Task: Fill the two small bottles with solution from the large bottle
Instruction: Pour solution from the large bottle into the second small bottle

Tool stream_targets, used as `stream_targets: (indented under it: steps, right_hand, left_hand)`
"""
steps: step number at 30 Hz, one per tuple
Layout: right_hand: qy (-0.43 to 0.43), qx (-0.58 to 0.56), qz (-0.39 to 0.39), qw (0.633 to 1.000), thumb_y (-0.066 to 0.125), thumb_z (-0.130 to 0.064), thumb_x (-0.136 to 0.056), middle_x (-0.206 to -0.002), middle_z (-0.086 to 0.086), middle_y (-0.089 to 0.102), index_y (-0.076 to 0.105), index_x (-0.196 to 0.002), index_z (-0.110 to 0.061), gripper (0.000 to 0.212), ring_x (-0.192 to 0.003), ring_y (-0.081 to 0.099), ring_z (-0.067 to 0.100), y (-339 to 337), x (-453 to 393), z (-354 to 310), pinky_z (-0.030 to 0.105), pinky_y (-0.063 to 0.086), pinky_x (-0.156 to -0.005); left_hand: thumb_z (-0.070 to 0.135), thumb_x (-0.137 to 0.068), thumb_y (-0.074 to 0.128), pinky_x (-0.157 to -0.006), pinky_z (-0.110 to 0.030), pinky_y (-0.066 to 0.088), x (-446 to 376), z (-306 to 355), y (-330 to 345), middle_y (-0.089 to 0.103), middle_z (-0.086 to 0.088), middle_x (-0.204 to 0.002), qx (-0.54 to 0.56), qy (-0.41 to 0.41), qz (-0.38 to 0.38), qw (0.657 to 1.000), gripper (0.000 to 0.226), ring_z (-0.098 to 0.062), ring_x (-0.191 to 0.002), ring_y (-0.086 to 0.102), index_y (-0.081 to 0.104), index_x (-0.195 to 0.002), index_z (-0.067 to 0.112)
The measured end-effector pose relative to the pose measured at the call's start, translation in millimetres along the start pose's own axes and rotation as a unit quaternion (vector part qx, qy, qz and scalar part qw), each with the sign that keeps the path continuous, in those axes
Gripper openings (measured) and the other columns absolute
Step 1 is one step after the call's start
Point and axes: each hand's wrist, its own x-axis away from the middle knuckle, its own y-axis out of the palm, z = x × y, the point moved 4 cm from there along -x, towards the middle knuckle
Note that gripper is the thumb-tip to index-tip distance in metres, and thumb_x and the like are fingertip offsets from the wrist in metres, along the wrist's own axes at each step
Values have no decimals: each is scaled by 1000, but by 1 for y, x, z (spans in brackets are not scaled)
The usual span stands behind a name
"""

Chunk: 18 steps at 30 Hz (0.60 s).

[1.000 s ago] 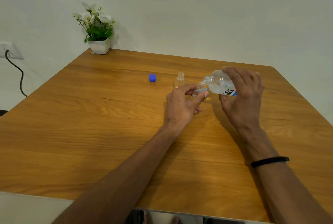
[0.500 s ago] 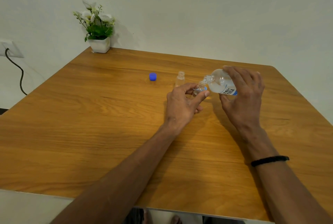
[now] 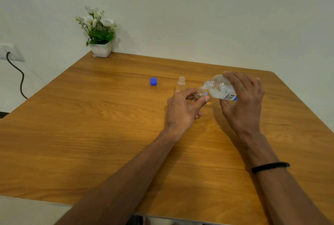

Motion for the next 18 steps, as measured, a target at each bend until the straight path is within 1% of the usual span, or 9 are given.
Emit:
stream_targets:
  steps: [4, 7, 10, 14, 18]
  right_hand:
    - [-6, -2, 7, 1000, 85, 1, -67, -140, 7, 66, 63, -144, -14, 81, -131, 52, 30, 0, 0, -1, 62, 35, -117]
    - [-8, 1, 4, 1000, 85, 0, -67, -141, 6, 66, 63, -144, -14, 81, -131, 54, 32, 0, 0, 1, 62, 35, -116]
    - [-2, 3, -1, 1000, 85, 0, -68, -141, 6, 66, 62, -144, -14, 81, -133, 53, 31, -1, 2, 1, 61, 33, -119]
    - [-5, 6, -4, 1000, 85, -1, -70, -140, 7, 66, 63, -143, -13, 78, -131, 52, 30, 0, 1, -1, 62, 36, -115]
    - [-2, 7, -4, 1000, 85, -2, -70, -141, 6, 66, 62, -144, -14, 78, -132, 52, 30, 0, 0, 0, 62, 36, -115]
  left_hand:
    - [38, -90, 81, -52, -21, 58, 0, -3, 1, 76, -5, -114, 4, -3, 0, 1000, 52, -12, -59, 76, 69, -134, 13]
    - [38, -90, 81, -52, -20, 57, 0, -3, 1, 76, -5, -116, 4, -2, -4, 1000, 52, -12, -59, 76, 69, -135, 13]
    - [39, -91, 81, -53, -20, 57, 2, -3, 1, 75, -5, -117, 3, 0, -5, 1000, 52, -11, -60, 76, 69, -135, 14]
    - [37, -91, 81, -52, -19, 57, 2, 0, 0, 76, -4, -114, 6, -6, -5, 1000, 51, -12, -59, 76, 69, -134, 14]
    - [36, -91, 81, -52, -19, 57, 2, 2, 0, 76, -2, -111, 7, -3, -5, 1000, 50, -12, -59, 76, 70, -134, 14]
